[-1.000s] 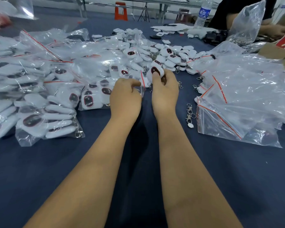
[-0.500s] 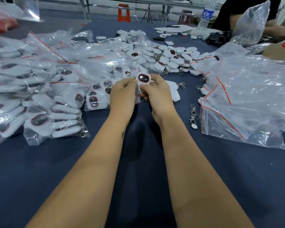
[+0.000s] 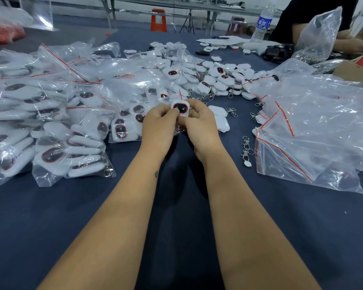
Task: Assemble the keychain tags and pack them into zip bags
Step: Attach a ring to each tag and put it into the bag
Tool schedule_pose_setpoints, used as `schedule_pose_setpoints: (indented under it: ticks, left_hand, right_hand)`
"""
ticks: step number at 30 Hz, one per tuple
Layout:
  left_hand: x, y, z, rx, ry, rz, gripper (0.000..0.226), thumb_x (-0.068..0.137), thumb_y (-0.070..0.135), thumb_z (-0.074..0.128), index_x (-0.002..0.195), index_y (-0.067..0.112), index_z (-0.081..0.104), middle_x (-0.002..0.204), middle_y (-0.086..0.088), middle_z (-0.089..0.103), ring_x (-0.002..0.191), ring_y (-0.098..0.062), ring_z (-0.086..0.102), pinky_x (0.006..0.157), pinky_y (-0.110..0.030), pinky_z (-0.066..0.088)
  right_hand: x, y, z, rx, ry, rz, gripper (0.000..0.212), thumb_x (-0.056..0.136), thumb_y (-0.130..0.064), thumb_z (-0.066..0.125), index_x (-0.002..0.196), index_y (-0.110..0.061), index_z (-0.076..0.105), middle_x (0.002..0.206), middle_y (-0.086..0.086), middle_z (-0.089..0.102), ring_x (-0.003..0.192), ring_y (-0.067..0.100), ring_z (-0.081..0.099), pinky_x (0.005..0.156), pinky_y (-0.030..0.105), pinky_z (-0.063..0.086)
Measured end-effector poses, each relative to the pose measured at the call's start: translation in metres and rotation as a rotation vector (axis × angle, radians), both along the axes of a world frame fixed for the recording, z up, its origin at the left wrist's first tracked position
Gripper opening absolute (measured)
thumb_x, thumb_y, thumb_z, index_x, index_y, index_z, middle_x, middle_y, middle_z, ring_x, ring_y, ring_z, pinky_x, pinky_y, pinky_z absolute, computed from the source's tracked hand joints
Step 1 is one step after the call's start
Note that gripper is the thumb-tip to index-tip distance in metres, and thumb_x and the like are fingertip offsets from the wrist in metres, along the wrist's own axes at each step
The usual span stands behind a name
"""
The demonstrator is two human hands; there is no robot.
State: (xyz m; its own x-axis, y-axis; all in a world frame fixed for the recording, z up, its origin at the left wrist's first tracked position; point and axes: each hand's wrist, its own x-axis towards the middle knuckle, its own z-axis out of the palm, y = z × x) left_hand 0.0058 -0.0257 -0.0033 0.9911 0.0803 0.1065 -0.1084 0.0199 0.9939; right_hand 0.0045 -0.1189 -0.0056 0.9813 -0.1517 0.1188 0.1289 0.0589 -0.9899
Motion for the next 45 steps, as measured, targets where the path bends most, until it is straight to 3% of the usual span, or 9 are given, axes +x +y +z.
schedule_pose_setpoints:
  ticks: [4, 13, 19, 22, 26, 31, 34, 39, 45]
  left_hand:
    - [-0.0001, -0.0005, -0.0001, 0.008, 0.005, 0.008, 0.021, 0.09, 0.015, 0.055, 0.071, 0.018, 0.063, 0.061, 0.008, 0.057, 0.057, -0.008, 0.048, 0.055, -0.021, 0.039]
    - [-0.001, -0.0012, 0.0017, -0.02, 0.024, 0.017, 0.017, 0.09, 0.014, 0.055, 0.083, 0.005, 0.067, 0.07, -0.002, 0.059, 0.067, -0.014, 0.051, 0.063, -0.028, 0.041]
    - [-0.0004, -0.0009, 0.0003, 0.0, 0.012, 0.001, 0.024, 0.09, 0.021, 0.056, 0.084, -0.002, 0.062, 0.072, -0.006, 0.055, 0.069, -0.017, 0.048, 0.066, -0.034, 0.039]
    - [0.0004, -0.0005, -0.0004, 0.019, 0.017, 0.011, 0.026, 0.089, 0.023, 0.055, 0.091, -0.001, 0.065, 0.073, -0.005, 0.056, 0.07, -0.018, 0.049, 0.067, -0.034, 0.04]
    - [-0.0013, -0.0003, 0.0008, 0.031, 0.022, -0.012, 0.034, 0.081, 0.029, 0.054, 0.093, -0.001, 0.065, 0.075, -0.006, 0.059, 0.071, -0.018, 0.051, 0.069, -0.036, 0.041]
    - [-0.004, -0.0002, 0.0028, 0.048, 0.02, -0.016, 0.028, 0.077, 0.03, 0.053, 0.081, 0.004, 0.062, 0.07, -0.004, 0.052, 0.066, -0.016, 0.045, 0.065, -0.033, 0.035]
    - [-0.004, -0.0001, 0.0029, 0.041, 0.025, -0.012, 0.018, 0.082, 0.025, 0.054, 0.077, 0.009, 0.06, 0.067, -0.002, 0.05, 0.065, -0.016, 0.043, 0.064, -0.032, 0.034]
    - [-0.0025, -0.0005, 0.0017, 0.04, 0.028, -0.01, 0.026, 0.088, 0.022, 0.054, 0.086, -0.004, 0.061, 0.071, -0.005, 0.053, 0.067, -0.016, 0.046, 0.065, -0.032, 0.036]
    - [-0.0026, -0.0006, 0.0018, -0.016, 0.058, -0.004, 0.026, 0.086, 0.025, 0.058, 0.092, 0.001, 0.063, 0.075, -0.004, 0.058, 0.071, -0.016, 0.051, 0.068, -0.033, 0.041]
  right_hand:
    - [0.0015, -0.0006, -0.0012, -0.028, -0.004, -0.002, 0.038, 0.081, 0.013, 0.051, 0.092, -0.022, 0.062, 0.082, 0.001, 0.072, 0.08, 0.016, 0.067, 0.082, 0.036, 0.056]
    - [0.001, -0.0003, -0.0014, -0.05, -0.003, -0.004, 0.037, 0.08, 0.011, 0.054, 0.092, -0.023, 0.063, 0.084, 0.0, 0.073, 0.084, 0.018, 0.068, 0.087, 0.04, 0.056]
    - [0.0001, -0.0006, 0.002, 0.024, -0.025, -0.031, 0.021, 0.09, 0.0, 0.051, 0.095, -0.014, 0.066, 0.069, -0.009, 0.067, 0.061, 0.0, 0.062, 0.056, 0.015, 0.047]
    - [-0.0005, -0.0006, 0.0019, 0.018, -0.031, -0.049, 0.02, 0.093, -0.002, 0.05, 0.097, -0.013, 0.067, 0.067, -0.013, 0.066, 0.059, -0.003, 0.061, 0.054, 0.012, 0.045]
    - [-0.0017, 0.0008, 0.0027, -0.008, -0.026, -0.055, 0.018, 0.093, -0.005, 0.052, 0.09, -0.017, 0.066, 0.068, -0.015, 0.067, 0.064, -0.001, 0.062, 0.062, 0.017, 0.049]
    - [-0.0012, 0.0025, 0.0026, -0.022, 0.005, -0.075, 0.015, 0.092, -0.008, 0.053, 0.091, -0.017, 0.066, 0.086, 0.001, 0.068, 0.083, 0.016, 0.063, 0.09, 0.045, 0.052]
    - [-0.002, 0.0026, 0.003, -0.008, -0.01, -0.077, 0.018, 0.092, -0.008, 0.054, 0.088, -0.02, 0.066, 0.08, -0.003, 0.067, 0.077, 0.012, 0.062, 0.083, 0.04, 0.053]
    - [-0.0035, 0.0013, 0.0051, -0.001, -0.028, -0.069, 0.02, 0.091, -0.007, 0.054, 0.084, -0.022, 0.066, 0.067, -0.013, 0.066, 0.063, 0.0, 0.06, 0.064, 0.019, 0.046]
    - [-0.0047, 0.001, 0.0066, -0.007, -0.032, -0.058, 0.022, 0.088, -0.007, 0.054, 0.08, -0.024, 0.066, 0.067, -0.012, 0.065, 0.062, 0.0, 0.058, 0.059, 0.015, 0.043]
